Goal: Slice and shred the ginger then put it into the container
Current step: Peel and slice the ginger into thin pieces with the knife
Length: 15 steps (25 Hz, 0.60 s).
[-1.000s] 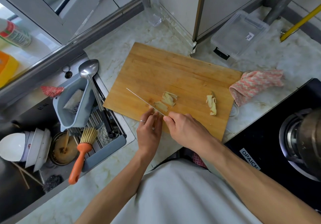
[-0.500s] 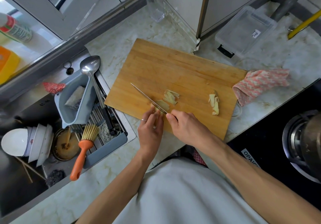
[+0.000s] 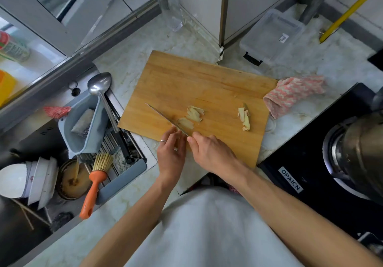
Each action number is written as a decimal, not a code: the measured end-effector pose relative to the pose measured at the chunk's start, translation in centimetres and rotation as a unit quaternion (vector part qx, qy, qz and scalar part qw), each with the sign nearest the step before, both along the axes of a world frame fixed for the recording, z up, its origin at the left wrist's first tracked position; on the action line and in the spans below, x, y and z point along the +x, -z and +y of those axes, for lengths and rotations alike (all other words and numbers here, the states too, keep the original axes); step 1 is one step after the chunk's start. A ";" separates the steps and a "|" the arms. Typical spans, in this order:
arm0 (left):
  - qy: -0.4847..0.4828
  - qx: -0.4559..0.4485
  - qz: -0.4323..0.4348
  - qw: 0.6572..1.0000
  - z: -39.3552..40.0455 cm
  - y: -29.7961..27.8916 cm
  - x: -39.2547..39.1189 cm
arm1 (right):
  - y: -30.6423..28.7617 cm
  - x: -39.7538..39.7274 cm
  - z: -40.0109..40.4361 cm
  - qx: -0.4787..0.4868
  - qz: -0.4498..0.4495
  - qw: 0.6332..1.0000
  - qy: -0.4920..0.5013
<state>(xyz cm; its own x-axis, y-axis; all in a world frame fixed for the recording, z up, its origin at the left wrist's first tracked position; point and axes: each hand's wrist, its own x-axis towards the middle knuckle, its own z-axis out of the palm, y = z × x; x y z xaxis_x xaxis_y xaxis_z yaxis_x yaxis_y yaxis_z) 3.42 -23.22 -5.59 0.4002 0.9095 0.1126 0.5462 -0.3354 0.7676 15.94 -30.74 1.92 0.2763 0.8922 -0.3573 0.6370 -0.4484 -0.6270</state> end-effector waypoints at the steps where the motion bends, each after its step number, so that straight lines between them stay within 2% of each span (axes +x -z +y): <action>1: 0.004 0.002 -0.002 1.000 0.0 0.0 0.0 | 0.0 0.1 -0.6 0.003 -0.008 1.000 -0.005; 5: 0.006 0.014 -0.012 1.000 0.0 -0.2 0.0 | 0.0 0.4 -2.1 0.003 -0.032 0.999 -0.014; 11: 0.000 -0.003 -0.012 1.000 -0.1 -0.3 -0.2 | -0.6 0.4 0.9 -0.005 -0.019 1.000 0.018; 15: -0.021 -0.040 -0.022 0.999 0.3 -1.0 0.1 | -1.0 1.4 -0.1 0.021 -0.101 0.995 -0.001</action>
<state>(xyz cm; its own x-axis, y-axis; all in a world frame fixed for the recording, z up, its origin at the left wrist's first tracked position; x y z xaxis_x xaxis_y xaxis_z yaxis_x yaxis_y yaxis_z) 3.50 -22.94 -4.59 0.3587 0.9319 0.0546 0.5236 -0.2492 0.8147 17.37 -30.82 2.95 0.3361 0.9058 -0.2580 0.7525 -0.4230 -0.5048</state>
